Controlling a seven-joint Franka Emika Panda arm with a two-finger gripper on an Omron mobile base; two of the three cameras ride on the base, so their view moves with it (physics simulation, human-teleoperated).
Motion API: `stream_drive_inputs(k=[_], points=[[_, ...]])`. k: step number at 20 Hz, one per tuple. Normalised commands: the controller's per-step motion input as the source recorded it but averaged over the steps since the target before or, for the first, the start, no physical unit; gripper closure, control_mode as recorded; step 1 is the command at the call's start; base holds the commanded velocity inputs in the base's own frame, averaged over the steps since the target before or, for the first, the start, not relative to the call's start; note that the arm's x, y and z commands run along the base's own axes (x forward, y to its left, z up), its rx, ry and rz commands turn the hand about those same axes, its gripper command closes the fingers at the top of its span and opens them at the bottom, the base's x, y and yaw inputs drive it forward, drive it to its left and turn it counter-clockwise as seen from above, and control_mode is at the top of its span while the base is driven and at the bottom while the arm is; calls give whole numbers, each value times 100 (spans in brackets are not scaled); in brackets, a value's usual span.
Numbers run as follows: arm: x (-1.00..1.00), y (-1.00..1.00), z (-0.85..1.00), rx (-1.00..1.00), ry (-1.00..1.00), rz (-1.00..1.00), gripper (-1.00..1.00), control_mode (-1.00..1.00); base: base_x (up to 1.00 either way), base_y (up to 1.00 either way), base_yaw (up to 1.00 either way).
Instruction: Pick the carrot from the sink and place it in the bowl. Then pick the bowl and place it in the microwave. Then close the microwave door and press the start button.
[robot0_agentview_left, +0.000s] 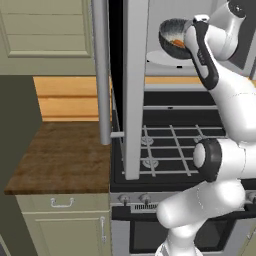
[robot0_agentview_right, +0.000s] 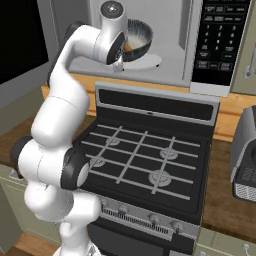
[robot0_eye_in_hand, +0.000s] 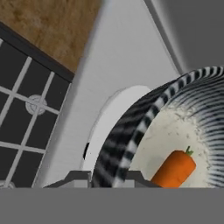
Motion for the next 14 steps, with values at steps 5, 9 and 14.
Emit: stream_drive_inputs(k=[5, 9, 14], points=[[36, 0, -3, 0, -11, 8, 100, -100, 0, 0, 0], [18, -1, -13, 0, -2, 7, 100, -100, 0, 0, 0], [10, 0, -24, -1, 9, 1, 100, -100, 0, 0, 0]])
